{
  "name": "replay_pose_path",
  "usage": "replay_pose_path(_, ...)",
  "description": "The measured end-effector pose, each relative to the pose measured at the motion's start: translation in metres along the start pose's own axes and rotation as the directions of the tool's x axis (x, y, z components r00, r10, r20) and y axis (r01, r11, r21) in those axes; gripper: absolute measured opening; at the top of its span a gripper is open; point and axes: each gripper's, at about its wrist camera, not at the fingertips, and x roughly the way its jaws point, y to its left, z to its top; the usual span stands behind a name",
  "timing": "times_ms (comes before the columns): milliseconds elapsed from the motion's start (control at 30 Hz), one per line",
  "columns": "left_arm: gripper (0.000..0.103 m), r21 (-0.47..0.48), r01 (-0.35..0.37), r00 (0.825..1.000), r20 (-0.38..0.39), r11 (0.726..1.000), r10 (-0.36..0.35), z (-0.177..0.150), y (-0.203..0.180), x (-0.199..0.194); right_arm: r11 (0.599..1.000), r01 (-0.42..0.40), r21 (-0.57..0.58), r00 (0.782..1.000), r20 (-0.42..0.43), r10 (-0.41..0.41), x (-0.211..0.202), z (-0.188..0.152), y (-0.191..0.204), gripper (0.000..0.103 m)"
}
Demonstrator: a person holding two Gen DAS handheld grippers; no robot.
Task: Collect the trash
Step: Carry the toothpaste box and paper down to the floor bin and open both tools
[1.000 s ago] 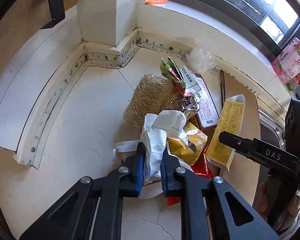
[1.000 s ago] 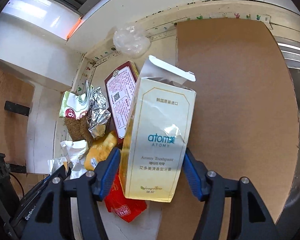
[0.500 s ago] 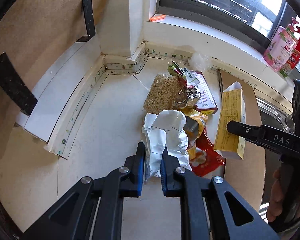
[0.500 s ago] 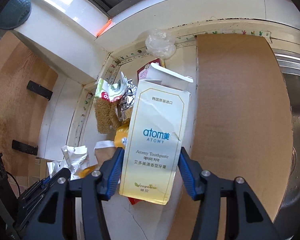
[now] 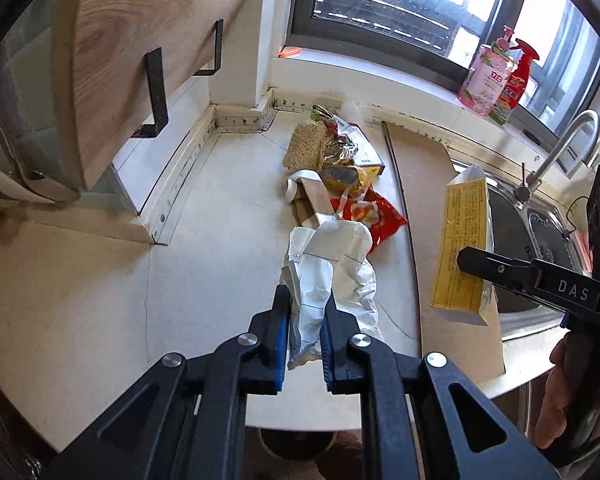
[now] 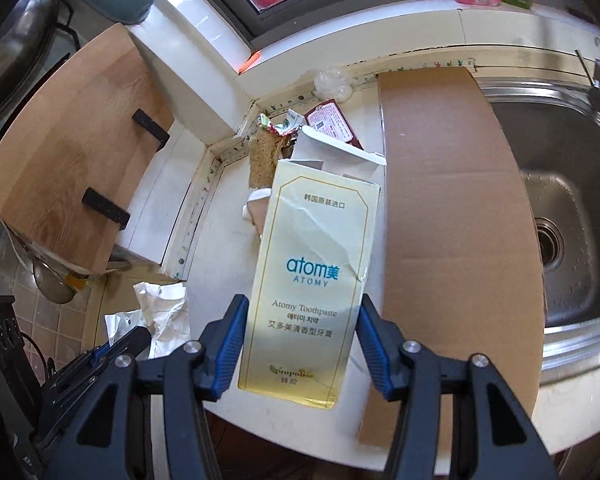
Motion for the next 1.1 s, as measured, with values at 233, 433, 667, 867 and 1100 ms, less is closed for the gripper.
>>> replay_pose_path(233, 0.012, 0.061, 0.065, 0.998, -0.004, 0.996, -0.065, -0.059, 0.012, -0.040, 0.999, 0.046, 0.009, 0.998, 0.049, -0.047, -0.040, -0.089, 0.032, 0.054)
replay_pose_path(433, 0.012, 0.077, 0.121, 0.992, -0.053, 0.990, -0.117, -0.108, 0.019, -0.055, 0.995, 0.096, -0.013, 0.995, 0.033, -0.095, -0.059, -0.156, 0.049, 0.054)
replay_pose_path(667, 0.012, 0.102, 0.132, 0.987, -0.105, 0.986, -0.121, -0.158, 0.018, -0.065, 0.991, 0.123, -0.060, 0.992, -0.021, -0.125, -0.069, -0.211, 0.051, 0.054)
replay_pose_path(867, 0.012, 0.099, 0.119, 0.984, -0.145, 0.988, -0.104, -0.195, 0.010, -0.067, 0.989, 0.118, -0.089, 0.989, -0.084, -0.125, -0.063, -0.242, 0.040, 0.054)
replay_pose_path(1100, 0.012, 0.061, 0.104, 0.970, -0.228, 0.993, -0.087, -0.245, 0.002, -0.044, 0.988, 0.102, -0.116, 0.977, -0.175, -0.122, -0.051, -0.280, 0.011, 0.054)
